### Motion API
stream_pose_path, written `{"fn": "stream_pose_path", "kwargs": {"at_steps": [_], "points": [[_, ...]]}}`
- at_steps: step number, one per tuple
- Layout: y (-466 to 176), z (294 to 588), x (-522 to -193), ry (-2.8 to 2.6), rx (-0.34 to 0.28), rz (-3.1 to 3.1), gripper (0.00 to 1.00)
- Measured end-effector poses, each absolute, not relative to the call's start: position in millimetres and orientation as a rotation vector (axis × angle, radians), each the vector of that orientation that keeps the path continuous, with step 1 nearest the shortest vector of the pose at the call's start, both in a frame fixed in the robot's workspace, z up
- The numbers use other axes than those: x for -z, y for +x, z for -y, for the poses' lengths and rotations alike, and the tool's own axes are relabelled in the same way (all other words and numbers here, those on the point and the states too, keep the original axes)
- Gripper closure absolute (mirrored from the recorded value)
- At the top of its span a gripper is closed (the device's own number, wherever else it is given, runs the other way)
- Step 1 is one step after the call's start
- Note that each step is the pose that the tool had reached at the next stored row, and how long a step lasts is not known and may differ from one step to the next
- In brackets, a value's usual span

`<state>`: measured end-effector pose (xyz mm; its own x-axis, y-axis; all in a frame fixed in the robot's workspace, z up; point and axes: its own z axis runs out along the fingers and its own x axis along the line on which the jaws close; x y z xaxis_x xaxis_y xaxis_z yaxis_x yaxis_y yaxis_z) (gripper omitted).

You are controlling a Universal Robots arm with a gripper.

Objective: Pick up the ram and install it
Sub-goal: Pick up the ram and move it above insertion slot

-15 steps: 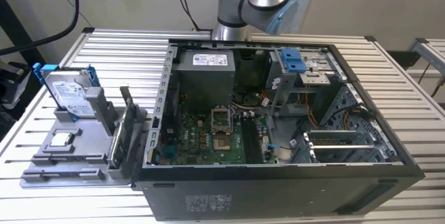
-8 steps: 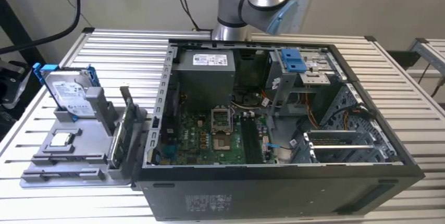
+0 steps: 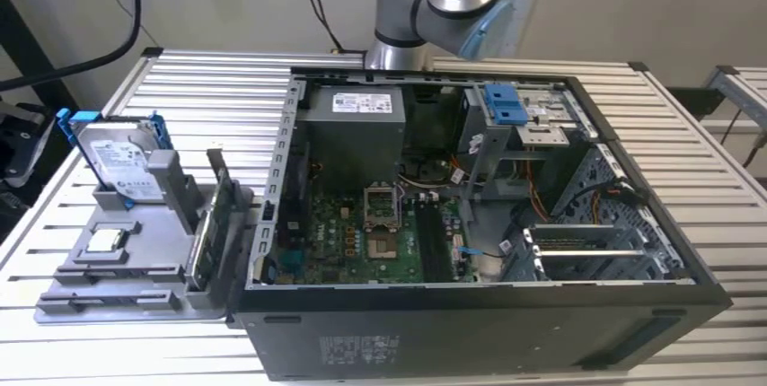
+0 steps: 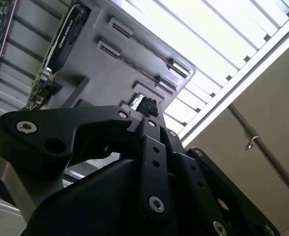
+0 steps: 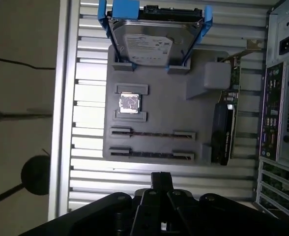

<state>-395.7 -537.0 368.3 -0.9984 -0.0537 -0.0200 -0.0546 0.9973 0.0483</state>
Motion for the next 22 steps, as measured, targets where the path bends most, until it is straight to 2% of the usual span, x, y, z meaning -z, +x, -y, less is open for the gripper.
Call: {"fn": "stream_pose_path", "kwargs": {"at_steps": [22], "points": [[-395.8,537.0,-368.4,-0.336,-0.074,-3.108,0.89]]}}
